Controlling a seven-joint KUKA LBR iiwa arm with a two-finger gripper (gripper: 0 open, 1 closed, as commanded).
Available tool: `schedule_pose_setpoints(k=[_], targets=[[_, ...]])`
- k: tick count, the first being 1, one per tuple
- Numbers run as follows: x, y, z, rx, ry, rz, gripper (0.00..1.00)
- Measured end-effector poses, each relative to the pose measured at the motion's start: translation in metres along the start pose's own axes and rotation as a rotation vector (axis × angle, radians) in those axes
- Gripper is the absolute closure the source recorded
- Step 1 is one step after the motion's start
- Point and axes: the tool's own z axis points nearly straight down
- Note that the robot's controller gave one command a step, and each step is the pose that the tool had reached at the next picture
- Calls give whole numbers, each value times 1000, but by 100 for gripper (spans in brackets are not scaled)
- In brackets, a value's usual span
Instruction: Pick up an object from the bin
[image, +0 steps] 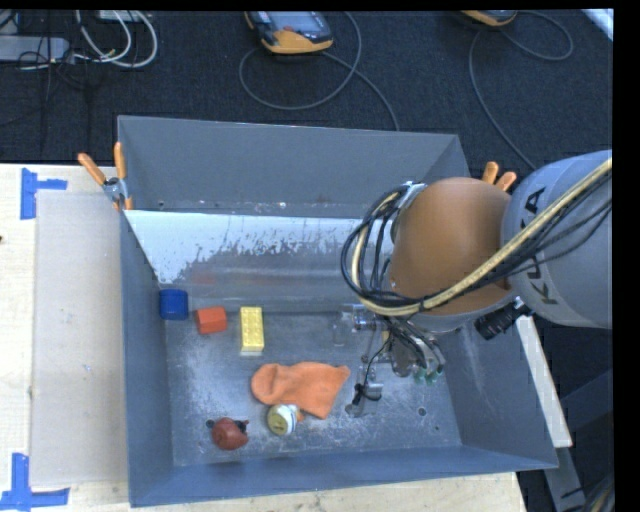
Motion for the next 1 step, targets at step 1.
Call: schedule_pose_setpoints(k=[1], targets=[[-1, 0, -4, -1, -7, 1, 0]])
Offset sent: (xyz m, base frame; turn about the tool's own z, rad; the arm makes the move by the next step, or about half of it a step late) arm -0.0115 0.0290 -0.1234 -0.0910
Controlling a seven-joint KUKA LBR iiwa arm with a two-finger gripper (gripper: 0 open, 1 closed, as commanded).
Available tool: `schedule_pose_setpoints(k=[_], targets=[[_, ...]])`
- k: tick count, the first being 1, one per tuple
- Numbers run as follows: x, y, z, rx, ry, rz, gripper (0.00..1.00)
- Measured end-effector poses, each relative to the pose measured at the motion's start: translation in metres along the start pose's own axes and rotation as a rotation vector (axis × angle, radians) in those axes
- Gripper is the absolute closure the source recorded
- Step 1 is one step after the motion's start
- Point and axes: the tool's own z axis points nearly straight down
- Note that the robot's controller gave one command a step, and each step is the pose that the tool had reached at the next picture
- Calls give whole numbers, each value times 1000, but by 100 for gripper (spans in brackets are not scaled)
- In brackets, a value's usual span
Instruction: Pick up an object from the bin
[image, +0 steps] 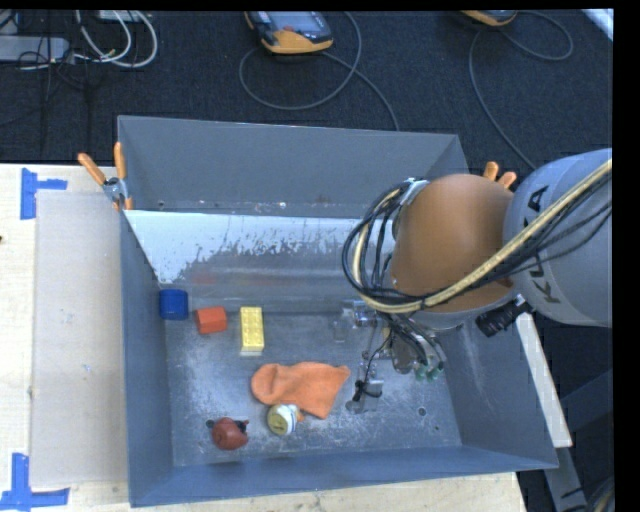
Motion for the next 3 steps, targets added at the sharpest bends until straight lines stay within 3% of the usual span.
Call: schedule_pose_setpoints(k=[1, 2, 3], targets=[[2, 10, 41, 0, -5, -27, 0], [11, 16, 100, 0, 1, 9, 0], [-22, 23, 128, -1, -6, -44, 100]])
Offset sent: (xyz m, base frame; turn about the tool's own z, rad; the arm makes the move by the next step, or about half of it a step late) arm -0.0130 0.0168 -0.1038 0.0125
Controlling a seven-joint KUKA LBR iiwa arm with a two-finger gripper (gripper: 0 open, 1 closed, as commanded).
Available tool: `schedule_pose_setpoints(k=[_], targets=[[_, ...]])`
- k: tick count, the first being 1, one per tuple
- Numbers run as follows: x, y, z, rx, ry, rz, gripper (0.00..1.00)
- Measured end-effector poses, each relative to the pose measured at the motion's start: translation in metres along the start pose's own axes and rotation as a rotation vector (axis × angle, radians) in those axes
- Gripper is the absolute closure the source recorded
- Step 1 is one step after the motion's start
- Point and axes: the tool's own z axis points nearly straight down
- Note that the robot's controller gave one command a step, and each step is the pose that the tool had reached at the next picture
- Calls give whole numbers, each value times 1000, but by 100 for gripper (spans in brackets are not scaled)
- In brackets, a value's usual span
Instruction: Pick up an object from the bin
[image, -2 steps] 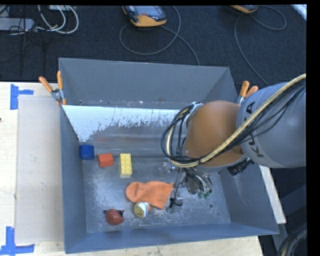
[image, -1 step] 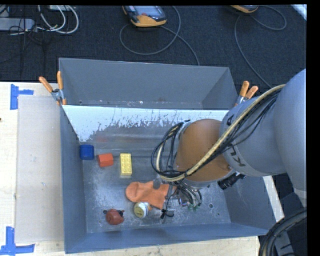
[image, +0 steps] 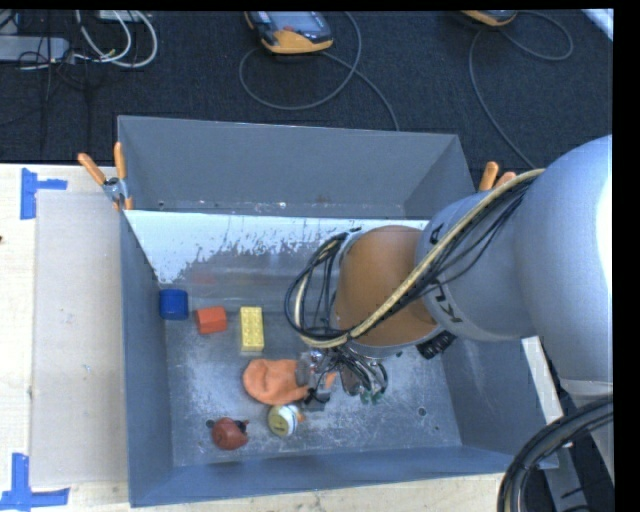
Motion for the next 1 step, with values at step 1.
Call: schedule_pose_setpoints(k=[1], targets=[[0, 0, 0, 0, 0, 1, 100]])
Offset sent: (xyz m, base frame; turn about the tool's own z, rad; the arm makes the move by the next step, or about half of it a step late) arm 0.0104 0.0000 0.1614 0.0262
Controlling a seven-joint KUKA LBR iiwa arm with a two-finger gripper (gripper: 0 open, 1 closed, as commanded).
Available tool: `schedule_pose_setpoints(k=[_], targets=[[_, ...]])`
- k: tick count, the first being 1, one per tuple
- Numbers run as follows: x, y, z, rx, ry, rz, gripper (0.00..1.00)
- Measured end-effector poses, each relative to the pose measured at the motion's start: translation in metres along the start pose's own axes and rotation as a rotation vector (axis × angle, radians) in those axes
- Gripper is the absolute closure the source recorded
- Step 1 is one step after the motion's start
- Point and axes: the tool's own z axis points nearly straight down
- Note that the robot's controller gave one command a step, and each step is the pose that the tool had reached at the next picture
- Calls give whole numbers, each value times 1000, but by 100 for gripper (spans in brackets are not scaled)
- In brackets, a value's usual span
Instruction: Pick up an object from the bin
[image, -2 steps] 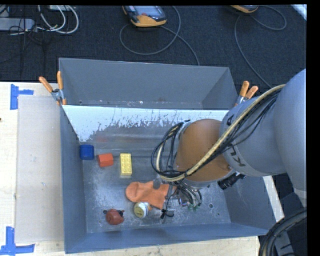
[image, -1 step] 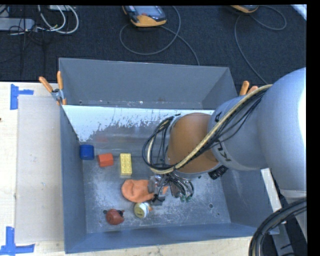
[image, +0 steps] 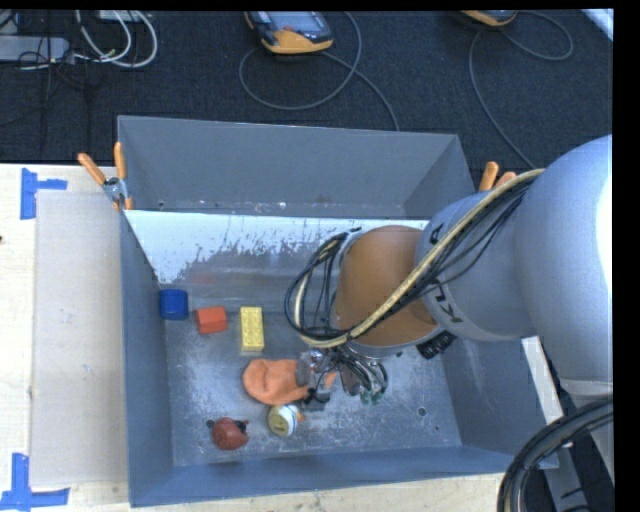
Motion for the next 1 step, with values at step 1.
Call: schedule_pose_setpoints(k=[1], targets=[[-12, 0, -163, -1, -4, 24, 100]])
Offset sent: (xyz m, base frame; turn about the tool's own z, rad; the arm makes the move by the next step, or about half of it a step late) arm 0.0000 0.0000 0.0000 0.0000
